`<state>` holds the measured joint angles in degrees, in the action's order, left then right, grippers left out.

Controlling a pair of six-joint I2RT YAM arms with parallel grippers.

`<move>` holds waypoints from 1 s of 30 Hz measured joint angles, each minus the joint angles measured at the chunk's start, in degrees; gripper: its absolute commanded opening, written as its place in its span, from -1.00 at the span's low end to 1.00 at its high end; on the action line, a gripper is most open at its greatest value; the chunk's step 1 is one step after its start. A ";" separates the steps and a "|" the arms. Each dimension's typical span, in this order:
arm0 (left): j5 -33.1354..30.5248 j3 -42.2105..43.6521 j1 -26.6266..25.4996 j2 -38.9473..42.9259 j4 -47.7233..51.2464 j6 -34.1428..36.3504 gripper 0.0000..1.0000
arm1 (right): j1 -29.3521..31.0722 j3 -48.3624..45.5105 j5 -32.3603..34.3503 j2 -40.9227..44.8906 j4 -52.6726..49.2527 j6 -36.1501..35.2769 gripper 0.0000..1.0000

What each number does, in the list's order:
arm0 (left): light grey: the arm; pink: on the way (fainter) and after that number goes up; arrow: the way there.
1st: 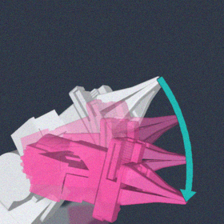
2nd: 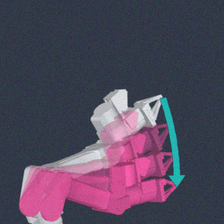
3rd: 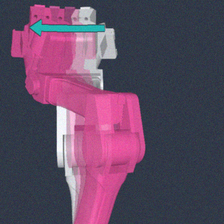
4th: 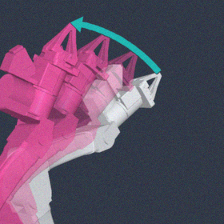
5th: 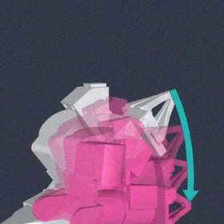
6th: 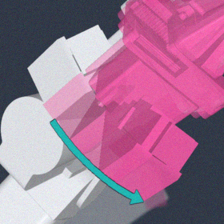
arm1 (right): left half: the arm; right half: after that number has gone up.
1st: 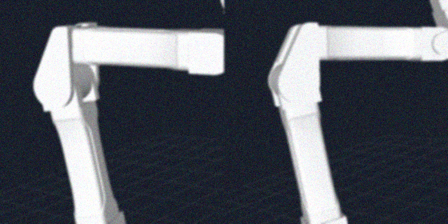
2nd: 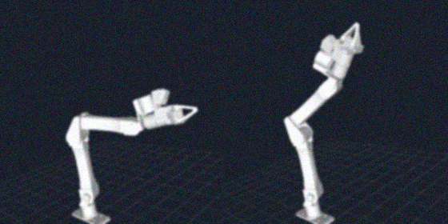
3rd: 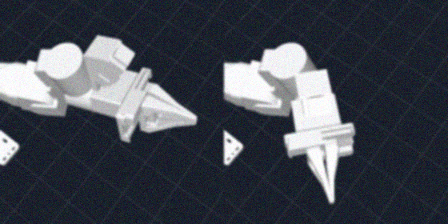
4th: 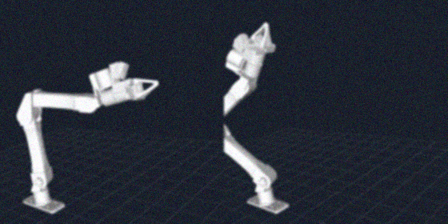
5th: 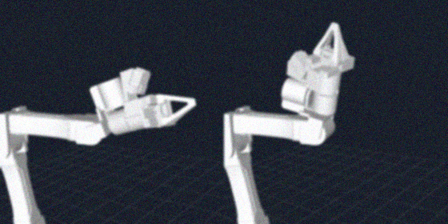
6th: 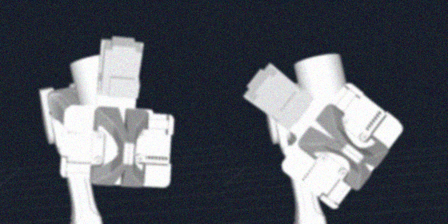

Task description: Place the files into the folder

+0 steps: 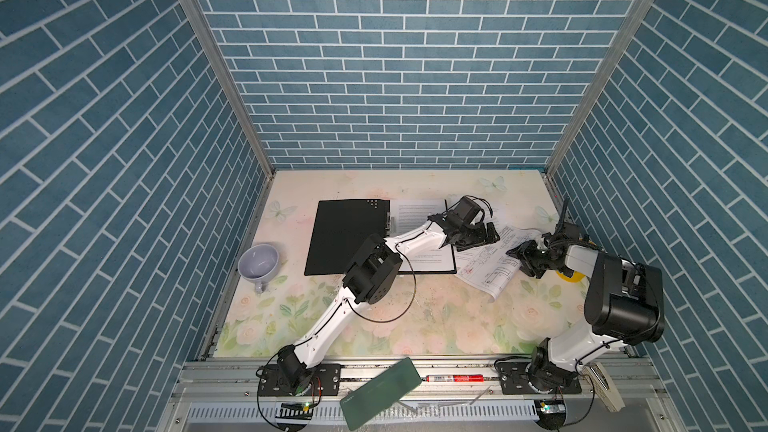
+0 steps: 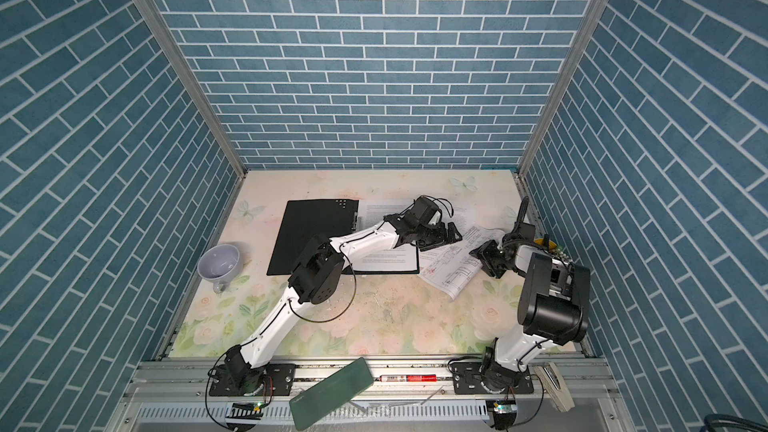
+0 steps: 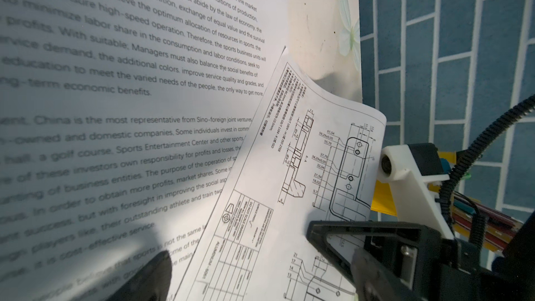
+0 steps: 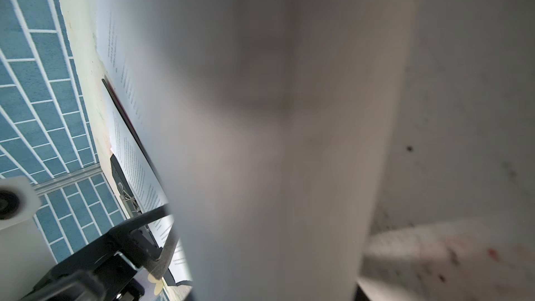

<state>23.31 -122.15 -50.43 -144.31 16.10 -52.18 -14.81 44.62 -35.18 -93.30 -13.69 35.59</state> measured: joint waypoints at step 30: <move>-20.61 44.35 -8.41 31.74 -8.02 34.05 0.99 | -0.37 1.95 -0.20 -0.76 -1.40 0.15 -0.05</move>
<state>2.70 -77.80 -58.85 -112.57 8.08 -18.13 -15.18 46.57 -35.38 -94.06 -15.09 35.75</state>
